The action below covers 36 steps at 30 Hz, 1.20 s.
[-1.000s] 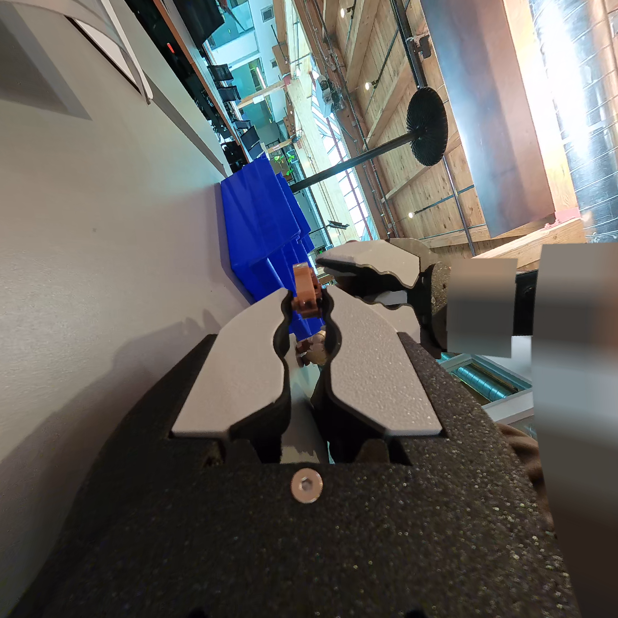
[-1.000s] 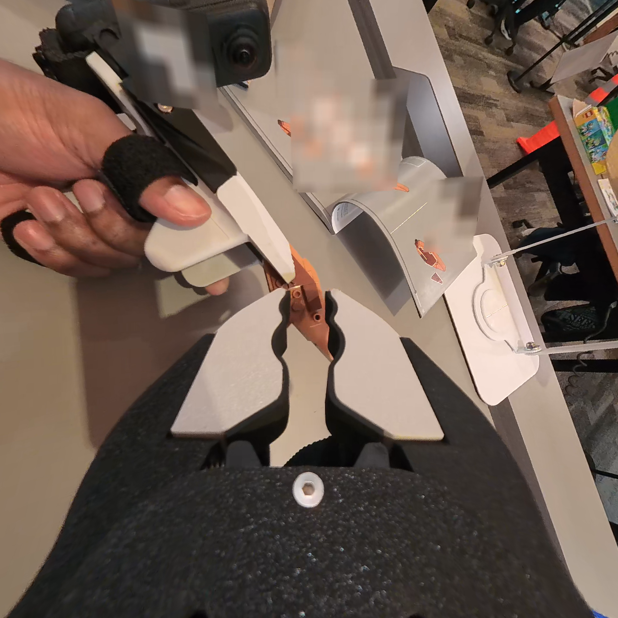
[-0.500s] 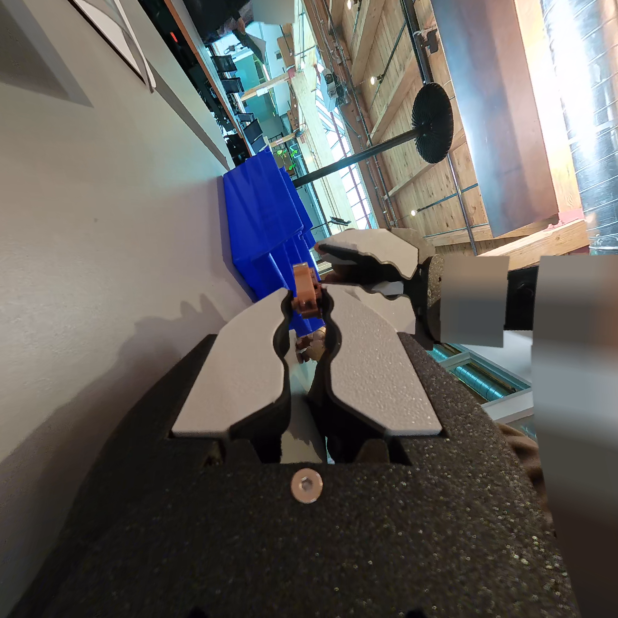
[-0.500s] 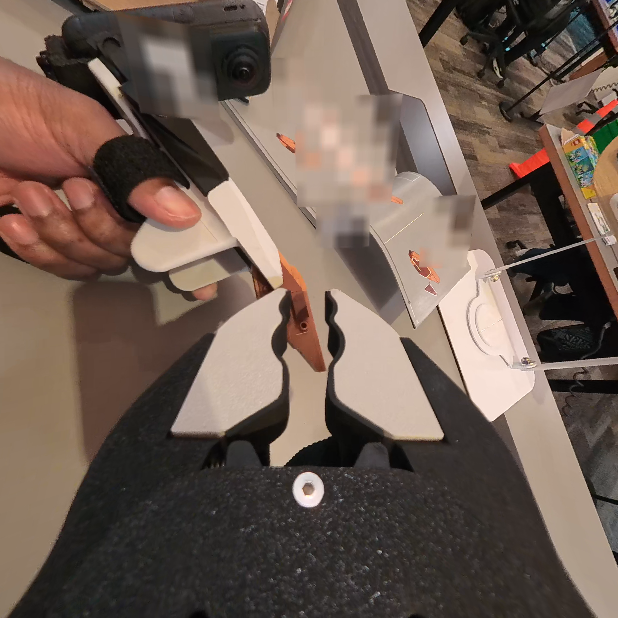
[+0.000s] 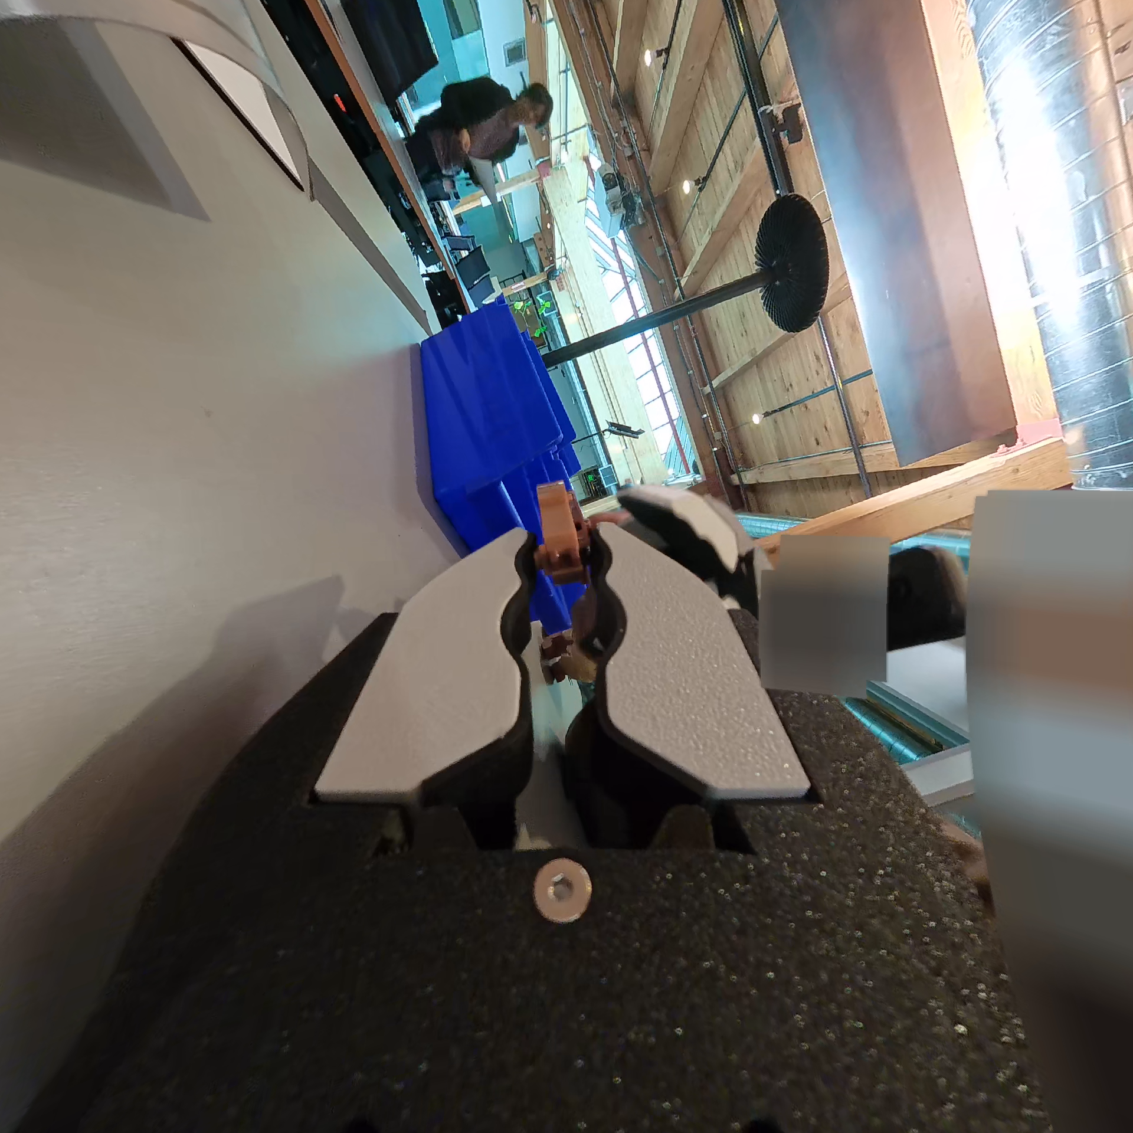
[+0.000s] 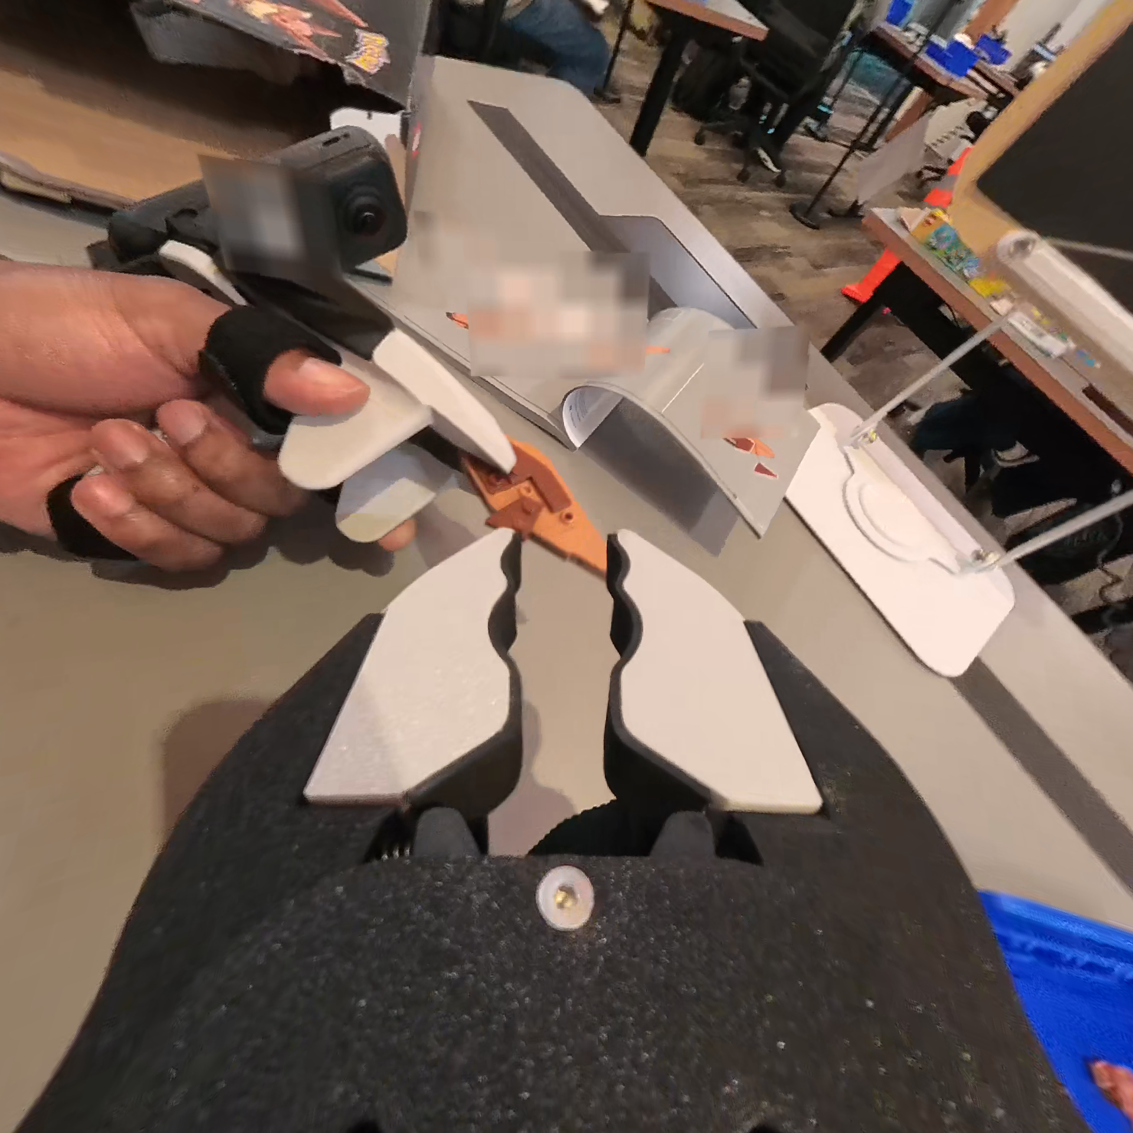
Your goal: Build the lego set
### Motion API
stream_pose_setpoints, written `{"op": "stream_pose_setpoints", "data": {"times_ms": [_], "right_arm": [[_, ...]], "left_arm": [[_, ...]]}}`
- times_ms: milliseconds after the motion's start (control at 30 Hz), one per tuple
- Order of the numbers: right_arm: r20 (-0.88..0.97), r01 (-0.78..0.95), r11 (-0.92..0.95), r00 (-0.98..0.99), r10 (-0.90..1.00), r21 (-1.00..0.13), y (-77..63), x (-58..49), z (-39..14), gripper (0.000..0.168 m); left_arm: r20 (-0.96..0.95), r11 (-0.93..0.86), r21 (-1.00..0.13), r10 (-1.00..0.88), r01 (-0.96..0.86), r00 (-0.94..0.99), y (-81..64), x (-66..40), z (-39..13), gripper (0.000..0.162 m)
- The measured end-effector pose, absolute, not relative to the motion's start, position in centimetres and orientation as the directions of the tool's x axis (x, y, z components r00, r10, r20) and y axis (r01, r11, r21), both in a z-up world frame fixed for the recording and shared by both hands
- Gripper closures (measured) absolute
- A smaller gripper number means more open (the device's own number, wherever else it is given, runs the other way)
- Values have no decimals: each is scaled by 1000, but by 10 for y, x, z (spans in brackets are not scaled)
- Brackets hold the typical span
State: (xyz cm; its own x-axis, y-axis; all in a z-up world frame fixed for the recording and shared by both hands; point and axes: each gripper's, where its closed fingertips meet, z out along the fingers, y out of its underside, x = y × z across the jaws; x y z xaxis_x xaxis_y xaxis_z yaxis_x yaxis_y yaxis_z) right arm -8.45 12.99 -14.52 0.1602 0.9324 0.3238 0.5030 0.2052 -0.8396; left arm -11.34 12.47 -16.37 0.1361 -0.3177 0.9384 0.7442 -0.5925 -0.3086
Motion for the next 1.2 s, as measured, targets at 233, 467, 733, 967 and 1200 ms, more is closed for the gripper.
{"op": "stream_pose_setpoints", "data": {"times_ms": [233, 467, 733, 967, 1200], "right_arm": [[263, 489, 115, 246, 933, -865, 119, -89, -168, 135], [245, 473, 93, 270, 931, -876, 117, -94, -170, 134], [241, 464, 92, 273, 932, -881, 115, -93, -170, 135], [240, 460, 89, 281, 929, -883, 116, -93, -169, 136], [244, 463, 94, 277, 929, -881, 114, -93, -170, 138]], "left_arm": [[941, -575, -303, -309, 760, 141, 126, -117, -164, 146], [941, -570, -306, -305, 762, 150, 126, -117, -165, 146], [939, -572, -310, -308, 760, 151, 126, -116, -165, 146], [938, -573, -313, -312, 757, 152, 126, -116, -165, 146], [937, -574, -314, -314, 756, 151, 126, -115, -164, 146]]}}
